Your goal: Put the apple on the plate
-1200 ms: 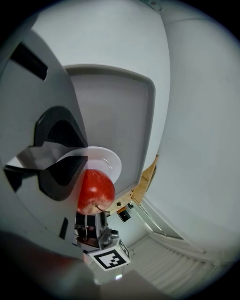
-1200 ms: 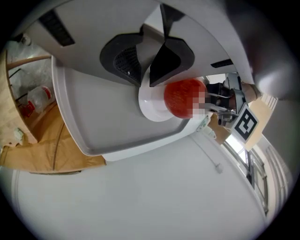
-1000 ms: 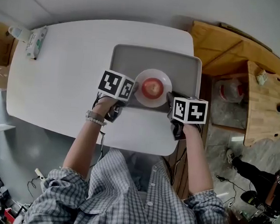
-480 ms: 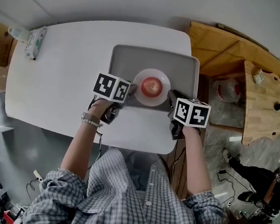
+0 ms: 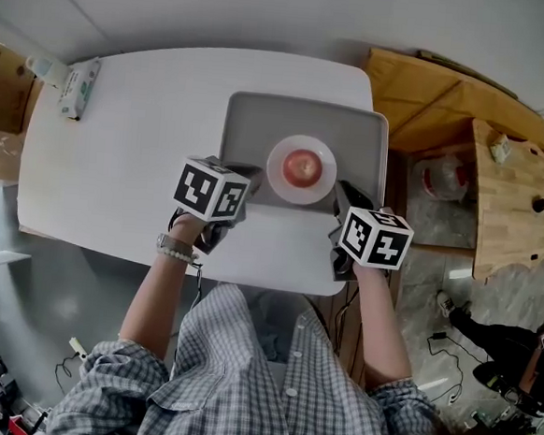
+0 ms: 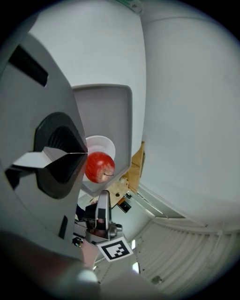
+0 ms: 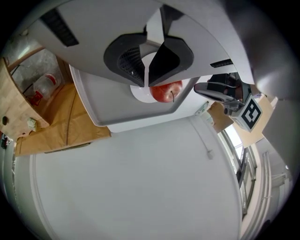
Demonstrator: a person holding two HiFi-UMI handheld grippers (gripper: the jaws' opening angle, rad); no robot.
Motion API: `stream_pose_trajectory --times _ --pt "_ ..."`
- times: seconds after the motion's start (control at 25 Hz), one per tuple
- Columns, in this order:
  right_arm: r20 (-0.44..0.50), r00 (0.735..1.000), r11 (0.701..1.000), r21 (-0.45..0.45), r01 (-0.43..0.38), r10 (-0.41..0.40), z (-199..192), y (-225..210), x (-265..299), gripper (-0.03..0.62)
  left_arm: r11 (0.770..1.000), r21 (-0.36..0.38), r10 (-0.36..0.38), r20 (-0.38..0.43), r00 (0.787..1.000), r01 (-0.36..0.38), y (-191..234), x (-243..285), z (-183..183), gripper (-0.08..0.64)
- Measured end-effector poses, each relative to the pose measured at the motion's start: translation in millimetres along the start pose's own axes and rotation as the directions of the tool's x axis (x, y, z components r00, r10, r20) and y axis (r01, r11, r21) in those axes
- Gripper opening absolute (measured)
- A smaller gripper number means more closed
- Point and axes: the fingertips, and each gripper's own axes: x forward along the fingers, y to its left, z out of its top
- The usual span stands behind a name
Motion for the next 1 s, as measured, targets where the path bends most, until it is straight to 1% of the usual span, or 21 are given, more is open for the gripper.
stream_pose_trajectory --times 0.12,0.24,0.36,0.52,0.6,0.72,0.88,1.0 --pt "0.062 0.997 0.999 -0.033 -0.032 0.034 8.7 13.5 -15.1 0.038 0.999 0.011 -0.034 0.078 0.996 0.033 -12.4 -16.8 11.3 0.010" --pt "0.112 0.992 0.995 -0.088 -0.042 0.052 15.6 26.0 -33.2 0.035 0.997 0.049 -0.057 0.131 0.990 0.051 -25.6 -35.5 18.5 0.009" --pt "0.129 0.989 0.990 -0.135 -0.049 0.067 21.8 39.2 -50.0 0.034 0.994 0.102 -0.064 0.164 0.984 0.048 -36.3 -55.7 22.7 0.009" --pt "0.183 0.979 0.988 -0.139 -0.065 0.090 36.9 53.7 -74.8 0.034 0.990 0.137 -0.065 0.215 0.974 0.036 -49.4 -84.2 24.6 0.009" --pt "0.216 0.972 0.988 -0.141 -0.066 0.095 45.9 59.1 -87.2 0.034 0.991 0.134 -0.052 0.239 0.970 0.020 -53.0 -97.0 23.8 0.009" --pt "0.266 0.959 0.988 -0.142 -0.059 0.096 55.2 66.6 -105.3 0.034 0.994 0.112 -0.040 0.277 0.960 0.009 -56.8 -115.8 21.2 0.009" --pt "0.323 0.943 0.986 -0.165 -0.032 0.085 66.1 75.7 -125.0 0.034 0.996 0.087 -0.033 0.353 0.935 0.002 -62.6 -145.2 25.2 0.009" --pt "0.363 0.927 0.984 -0.175 -0.032 0.095 75.8 84.1 -137.3 0.034 0.997 0.072 -0.035 0.409 0.912 0.006 -68.4 -164.3 31.2 0.009"
